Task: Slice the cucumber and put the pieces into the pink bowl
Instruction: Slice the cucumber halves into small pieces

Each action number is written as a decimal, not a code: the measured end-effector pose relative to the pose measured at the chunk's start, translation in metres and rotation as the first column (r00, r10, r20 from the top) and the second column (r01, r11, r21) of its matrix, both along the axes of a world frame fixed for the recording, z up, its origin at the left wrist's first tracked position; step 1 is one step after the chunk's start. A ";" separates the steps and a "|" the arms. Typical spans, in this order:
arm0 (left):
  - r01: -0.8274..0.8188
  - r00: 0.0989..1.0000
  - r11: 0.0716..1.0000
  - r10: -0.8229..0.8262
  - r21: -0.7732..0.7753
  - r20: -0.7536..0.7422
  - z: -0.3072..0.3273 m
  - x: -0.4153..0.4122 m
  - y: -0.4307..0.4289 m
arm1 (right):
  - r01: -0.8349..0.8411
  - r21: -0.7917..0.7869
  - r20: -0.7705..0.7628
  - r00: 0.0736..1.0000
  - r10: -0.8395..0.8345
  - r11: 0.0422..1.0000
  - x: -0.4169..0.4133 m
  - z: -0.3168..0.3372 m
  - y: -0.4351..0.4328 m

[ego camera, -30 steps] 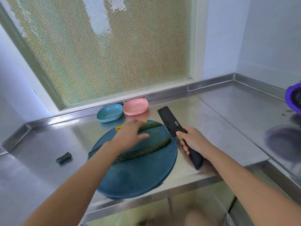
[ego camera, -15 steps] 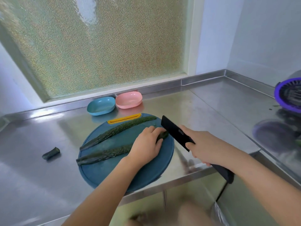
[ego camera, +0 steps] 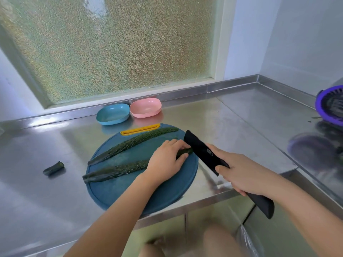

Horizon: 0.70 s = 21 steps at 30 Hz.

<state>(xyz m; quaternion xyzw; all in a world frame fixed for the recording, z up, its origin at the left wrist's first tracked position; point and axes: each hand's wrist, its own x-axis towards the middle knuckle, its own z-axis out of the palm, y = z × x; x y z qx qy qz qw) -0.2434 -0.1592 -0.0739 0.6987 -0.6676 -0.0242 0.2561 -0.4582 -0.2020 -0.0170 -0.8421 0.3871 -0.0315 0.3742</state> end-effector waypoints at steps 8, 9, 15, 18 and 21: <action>0.001 1.000 1.000 -0.002 0.010 0.005 0.002 -0.001 0.002 | -0.026 -0.106 -0.098 0.995 0.016 0.994 -0.003 0.014 -0.001; 0.001 1.000 1.000 -0.001 0.010 0.005 0.002 -0.001 0.002 | -0.030 -0.111 -0.098 0.995 0.019 0.993 -0.002 0.015 0.000; -0.002 1.000 1.000 0.002 0.022 0.013 0.003 -0.003 0.002 | -0.041 -0.118 -0.096 0.995 0.030 0.992 -0.002 0.012 0.000; -0.008 1.000 1.000 0.008 0.026 0.015 0.003 -0.003 0.002 | -0.034 -0.091 -0.092 0.995 0.025 0.995 -0.002 0.012 -0.003; -0.010 1.000 0.999 0.009 0.035 0.019 0.003 -0.003 0.001 | -0.030 -0.061 -0.082 0.996 0.025 0.998 -0.001 0.014 -0.005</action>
